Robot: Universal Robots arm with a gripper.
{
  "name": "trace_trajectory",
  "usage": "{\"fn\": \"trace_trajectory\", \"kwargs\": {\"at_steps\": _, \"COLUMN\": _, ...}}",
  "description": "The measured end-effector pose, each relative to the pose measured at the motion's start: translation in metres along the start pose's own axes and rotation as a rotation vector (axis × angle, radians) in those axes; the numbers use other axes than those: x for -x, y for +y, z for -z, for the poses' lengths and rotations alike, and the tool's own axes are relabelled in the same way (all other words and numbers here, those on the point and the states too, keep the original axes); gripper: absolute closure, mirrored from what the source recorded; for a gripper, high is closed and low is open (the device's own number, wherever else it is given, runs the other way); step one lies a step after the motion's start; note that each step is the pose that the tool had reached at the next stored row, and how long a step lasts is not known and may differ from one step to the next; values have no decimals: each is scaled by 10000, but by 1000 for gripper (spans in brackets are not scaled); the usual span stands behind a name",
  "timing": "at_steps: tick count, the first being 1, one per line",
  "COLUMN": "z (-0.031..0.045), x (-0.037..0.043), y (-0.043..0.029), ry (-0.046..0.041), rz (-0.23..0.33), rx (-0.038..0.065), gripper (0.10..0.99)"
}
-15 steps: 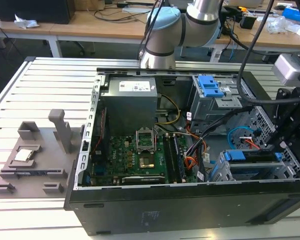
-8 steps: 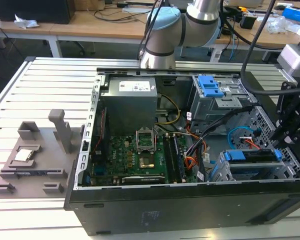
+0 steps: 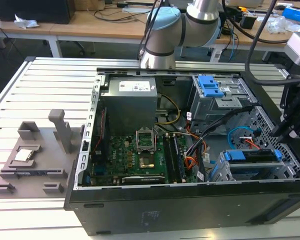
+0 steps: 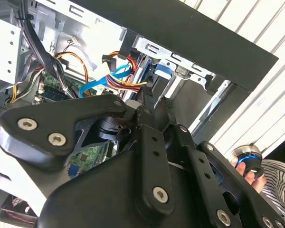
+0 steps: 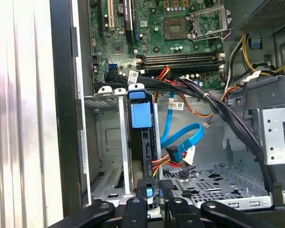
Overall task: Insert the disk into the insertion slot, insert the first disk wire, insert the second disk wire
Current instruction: 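Insert the first disk wire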
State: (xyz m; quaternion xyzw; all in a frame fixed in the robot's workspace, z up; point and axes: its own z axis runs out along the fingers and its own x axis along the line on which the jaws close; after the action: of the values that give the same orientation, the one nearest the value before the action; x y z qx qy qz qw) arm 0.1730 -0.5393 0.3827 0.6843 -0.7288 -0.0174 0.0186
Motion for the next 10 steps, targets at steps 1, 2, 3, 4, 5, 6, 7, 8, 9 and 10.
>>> {"fn": "trace_trajectory", "kwargs": {"at_steps": 1, "z": 17, "x": 0, "y": 1, "ry": 0, "rz": 0, "rx": 0, "gripper": 835}}
{"fn": "trace_trajectory", "kwargs": {"at_steps": 2, "z": 33, "x": 0, "y": 2, "ry": 0, "rz": 0, "rx": 0, "gripper": 835}}
{"fn": "trace_trajectory", "kwargs": {"at_steps": 3, "z": 47, "x": 0, "y": 2, "ry": 0, "rz": 0, "rx": 0, "gripper": 835}}
{"fn": "trace_trajectory", "kwargs": {"at_steps": 4, "z": 68, "x": 0, "y": 4, "ry": 0, "rz": -1, "rx": 0, "gripper": 835}}
{"fn": "trace_trajectory", "kwargs": {"at_steps": 5, "z": 81, "x": 0, "y": 4, "ry": 0, "rz": 0, "rx": 0, "gripper": 835}}
{"fn": "trace_trajectory", "kwargs": {"at_steps": 6, "z": 86, "x": 0, "y": 4, "ry": -2, "rz": 0, "rx": 0, "gripper": 835}}
{"fn": "trace_trajectory", "kwargs": {"at_steps": 7, "z": 87, "x": 5, "y": 5, "ry": -1, "rz": 0, "rx": 0, "gripper": 835}}
{"fn": "trace_trajectory", "kwargs": {"at_steps": 8, "z": 88, "x": 11, "y": 5, "ry": 0, "rz": 0, "rx": 0, "gripper": 851}}
{"fn": "trace_trajectory", "kwargs": {"at_steps": 9, "z": 87, "x": 14, "y": 5, "ry": 0, "rz": 0, "rx": 0, "gripper": 918}}
{"fn": "trace_trajectory", "kwargs": {"at_steps": 10, "z": 88, "x": 15, "y": 5, "ry": 1, "rz": 0, "rx": 0, "gripper": 980}}
